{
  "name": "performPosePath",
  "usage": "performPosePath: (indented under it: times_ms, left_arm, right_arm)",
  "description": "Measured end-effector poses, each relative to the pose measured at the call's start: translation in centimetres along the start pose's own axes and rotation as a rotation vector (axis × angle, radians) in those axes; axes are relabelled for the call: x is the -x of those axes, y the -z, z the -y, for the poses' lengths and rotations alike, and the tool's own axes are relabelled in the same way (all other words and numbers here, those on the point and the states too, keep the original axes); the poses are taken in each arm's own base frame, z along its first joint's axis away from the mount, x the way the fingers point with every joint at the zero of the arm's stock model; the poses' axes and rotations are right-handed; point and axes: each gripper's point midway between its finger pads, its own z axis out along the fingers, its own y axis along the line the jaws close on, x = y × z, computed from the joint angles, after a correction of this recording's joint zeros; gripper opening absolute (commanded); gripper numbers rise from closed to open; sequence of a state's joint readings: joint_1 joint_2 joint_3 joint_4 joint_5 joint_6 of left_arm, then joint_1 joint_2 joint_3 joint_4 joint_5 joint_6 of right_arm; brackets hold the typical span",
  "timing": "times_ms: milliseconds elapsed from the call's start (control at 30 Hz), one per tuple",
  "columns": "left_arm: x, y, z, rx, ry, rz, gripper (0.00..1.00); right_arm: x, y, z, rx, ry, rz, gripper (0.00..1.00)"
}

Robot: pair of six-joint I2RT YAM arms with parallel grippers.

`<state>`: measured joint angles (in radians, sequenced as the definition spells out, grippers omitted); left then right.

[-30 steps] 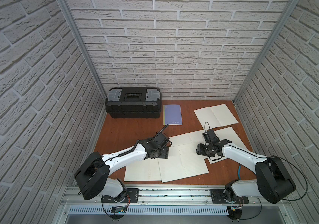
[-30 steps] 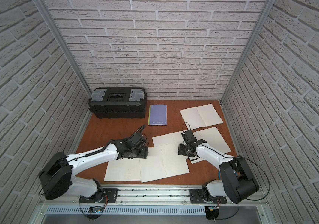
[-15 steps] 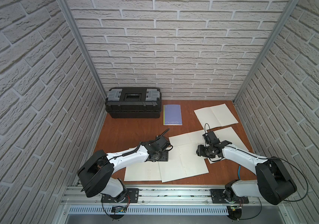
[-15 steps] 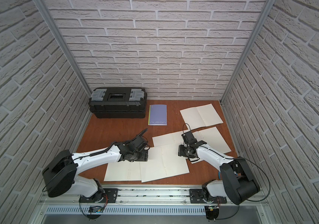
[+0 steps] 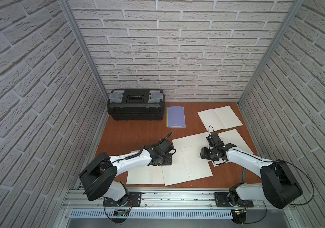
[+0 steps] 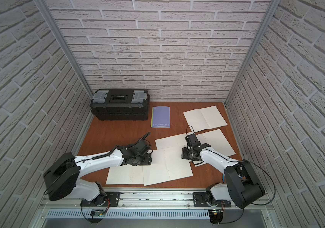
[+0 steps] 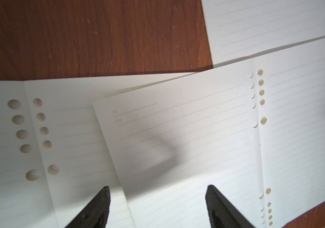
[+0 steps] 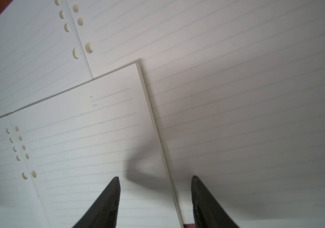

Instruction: Close the notebook

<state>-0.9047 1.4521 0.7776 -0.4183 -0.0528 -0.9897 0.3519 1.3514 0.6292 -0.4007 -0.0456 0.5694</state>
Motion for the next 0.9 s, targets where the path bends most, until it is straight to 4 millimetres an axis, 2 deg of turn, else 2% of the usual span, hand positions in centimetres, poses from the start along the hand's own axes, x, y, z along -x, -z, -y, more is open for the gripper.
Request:
performPosePath:
  times_ms: [533, 900]
  left_arm:
    - [-0.6, -1.1, 0.3, -0.008, 0.010, -0.039, 0.75]
    - [-0.6, -1.2, 0.5, -0.029, 0.016, -0.033, 0.72]
  right_arm:
    - [0.1, -0.1, -0.2, 0.014, 0.003, 0.013, 0.57]
    - [0.1, -0.1, -0.4, 0.024, 0.003, 0.019, 0.57]
